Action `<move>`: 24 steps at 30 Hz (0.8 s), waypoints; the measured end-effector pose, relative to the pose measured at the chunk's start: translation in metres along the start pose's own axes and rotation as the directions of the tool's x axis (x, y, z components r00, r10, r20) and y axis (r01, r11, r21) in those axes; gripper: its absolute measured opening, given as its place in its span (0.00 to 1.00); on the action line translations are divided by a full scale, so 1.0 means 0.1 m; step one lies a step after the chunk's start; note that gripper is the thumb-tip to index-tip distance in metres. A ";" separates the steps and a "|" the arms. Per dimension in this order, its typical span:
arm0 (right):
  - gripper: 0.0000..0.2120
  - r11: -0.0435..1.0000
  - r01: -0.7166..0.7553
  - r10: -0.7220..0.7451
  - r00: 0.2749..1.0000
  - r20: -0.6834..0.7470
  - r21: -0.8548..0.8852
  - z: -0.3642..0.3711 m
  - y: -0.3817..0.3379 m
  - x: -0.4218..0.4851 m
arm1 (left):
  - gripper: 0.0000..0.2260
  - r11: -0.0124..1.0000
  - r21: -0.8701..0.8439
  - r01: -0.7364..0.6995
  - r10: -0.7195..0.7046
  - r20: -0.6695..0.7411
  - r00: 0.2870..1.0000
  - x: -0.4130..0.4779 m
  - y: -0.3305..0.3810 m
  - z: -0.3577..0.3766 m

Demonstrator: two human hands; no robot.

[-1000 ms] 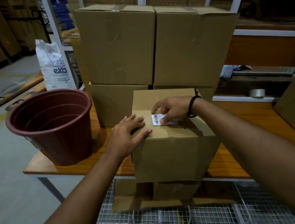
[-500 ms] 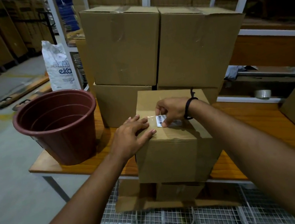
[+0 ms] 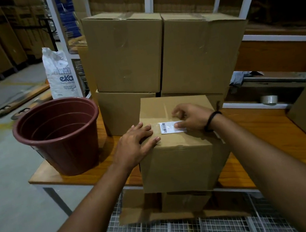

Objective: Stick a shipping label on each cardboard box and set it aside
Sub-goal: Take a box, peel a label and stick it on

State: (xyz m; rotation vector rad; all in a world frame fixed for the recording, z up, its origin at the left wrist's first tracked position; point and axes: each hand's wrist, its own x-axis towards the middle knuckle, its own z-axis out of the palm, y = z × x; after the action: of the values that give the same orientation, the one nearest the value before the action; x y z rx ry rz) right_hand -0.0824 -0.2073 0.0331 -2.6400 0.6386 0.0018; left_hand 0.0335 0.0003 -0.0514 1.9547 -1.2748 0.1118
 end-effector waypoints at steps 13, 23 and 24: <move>0.26 0.982 -0.105 0.132 0.978 0.164 -0.160 -0.14 -0.04 -0.05 | 0.20 1.000 -0.013 -0.008 0.008 -0.028 1.000 -0.01 0.02 0.02; 0.31 0.969 0.017 0.000 0.998 0.069 -0.246 -0.11 -0.14 -0.06 | 0.21 1.000 -0.024 -0.003 0.003 -0.011 1.000 0.00 -0.01 0.02; 0.26 0.963 0.075 -0.067 0.997 0.041 -0.260 -0.09 -0.18 -0.08 | 0.20 1.000 -0.025 -0.007 0.007 -0.015 1.000 0.00 -0.01 0.02</move>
State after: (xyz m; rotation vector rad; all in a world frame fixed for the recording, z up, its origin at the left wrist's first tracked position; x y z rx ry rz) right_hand -0.0821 -0.1930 0.0489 -2.9089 0.5659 0.1149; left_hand 0.0339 -0.0009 -0.0536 1.9246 -1.2678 0.1125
